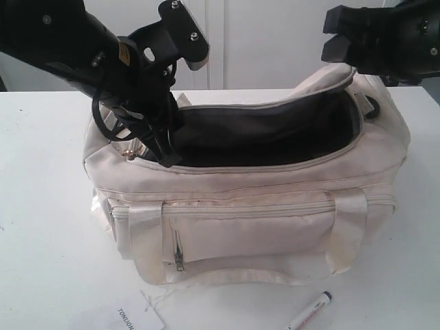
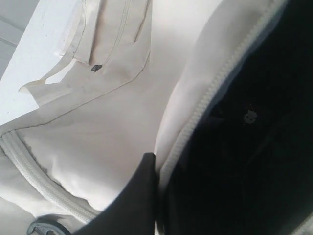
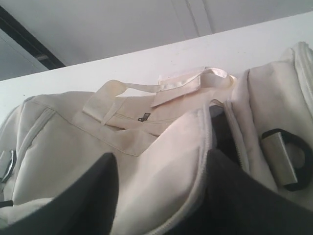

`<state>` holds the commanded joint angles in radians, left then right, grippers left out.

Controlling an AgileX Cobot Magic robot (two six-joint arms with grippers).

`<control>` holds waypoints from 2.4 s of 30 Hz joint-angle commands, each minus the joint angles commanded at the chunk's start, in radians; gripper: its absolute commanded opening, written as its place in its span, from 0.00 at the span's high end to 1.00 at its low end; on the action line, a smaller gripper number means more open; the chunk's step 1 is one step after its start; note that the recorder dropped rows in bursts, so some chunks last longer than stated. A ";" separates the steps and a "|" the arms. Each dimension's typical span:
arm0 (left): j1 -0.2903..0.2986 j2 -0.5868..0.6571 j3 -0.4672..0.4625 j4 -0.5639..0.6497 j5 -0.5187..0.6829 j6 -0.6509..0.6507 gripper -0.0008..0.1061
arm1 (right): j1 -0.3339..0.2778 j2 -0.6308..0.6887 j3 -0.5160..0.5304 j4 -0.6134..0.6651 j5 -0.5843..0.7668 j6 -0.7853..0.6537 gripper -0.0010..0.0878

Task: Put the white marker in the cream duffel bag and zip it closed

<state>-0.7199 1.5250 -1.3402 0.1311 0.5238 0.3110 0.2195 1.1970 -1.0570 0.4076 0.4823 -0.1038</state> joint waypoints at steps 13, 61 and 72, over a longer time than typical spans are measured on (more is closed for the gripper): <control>0.000 0.000 0.000 0.000 0.000 0.002 0.99 | 0.057 -0.080 0.000 0.013 0.073 -0.168 0.75; 0.172 0.000 -0.120 -0.597 0.151 0.252 0.99 | 0.377 0.052 0.000 0.180 0.139 -0.714 0.48; 0.172 0.000 -0.120 -0.610 0.165 0.252 0.99 | 0.377 0.052 0.091 0.357 0.016 -0.943 0.48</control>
<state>-0.5478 1.5250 -1.4599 -0.4791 0.6889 0.5628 0.5966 1.2493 -0.9660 0.7650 0.4984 -1.0467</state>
